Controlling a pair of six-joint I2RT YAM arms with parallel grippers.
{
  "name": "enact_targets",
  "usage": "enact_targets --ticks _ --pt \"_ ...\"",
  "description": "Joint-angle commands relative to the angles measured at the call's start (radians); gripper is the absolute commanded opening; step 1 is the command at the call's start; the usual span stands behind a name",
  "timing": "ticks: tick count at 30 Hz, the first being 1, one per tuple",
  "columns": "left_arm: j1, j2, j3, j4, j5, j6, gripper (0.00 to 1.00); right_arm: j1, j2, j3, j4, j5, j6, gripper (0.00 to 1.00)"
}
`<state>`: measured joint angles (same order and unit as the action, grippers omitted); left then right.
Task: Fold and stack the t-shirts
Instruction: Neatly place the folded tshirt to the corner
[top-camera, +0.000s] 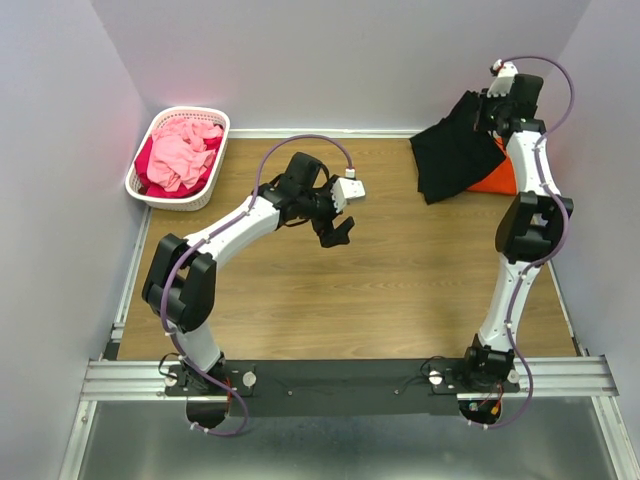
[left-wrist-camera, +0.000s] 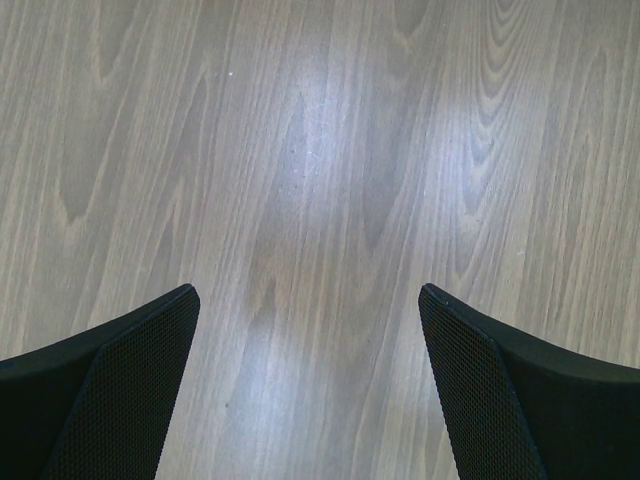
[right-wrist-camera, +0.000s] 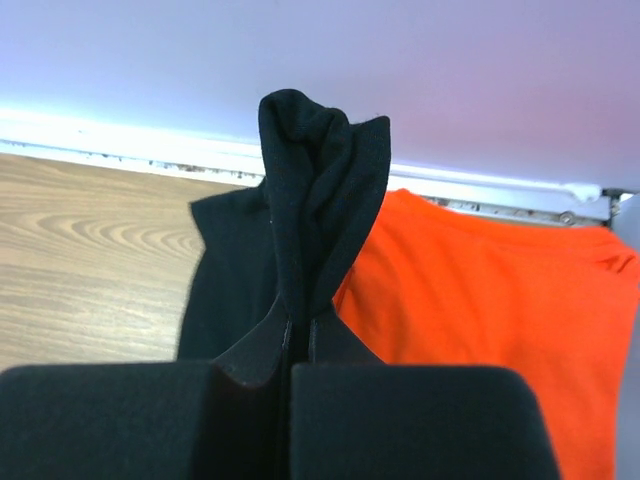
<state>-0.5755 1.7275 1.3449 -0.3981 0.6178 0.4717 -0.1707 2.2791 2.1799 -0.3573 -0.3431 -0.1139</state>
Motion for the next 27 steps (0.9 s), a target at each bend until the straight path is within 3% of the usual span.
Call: enact_targets --ticks 1,27 --pt "0.002 -0.036 -0.010 0.025 0.005 -0.010 0.99 -0.010 -0.075 0.076 -0.008 0.021 -0.015 0.00" --pt "0.000 -0.034 -0.013 0.021 -0.021 0.005 0.98 -0.039 -0.092 0.118 -0.065 0.015 -0.131 0.01"
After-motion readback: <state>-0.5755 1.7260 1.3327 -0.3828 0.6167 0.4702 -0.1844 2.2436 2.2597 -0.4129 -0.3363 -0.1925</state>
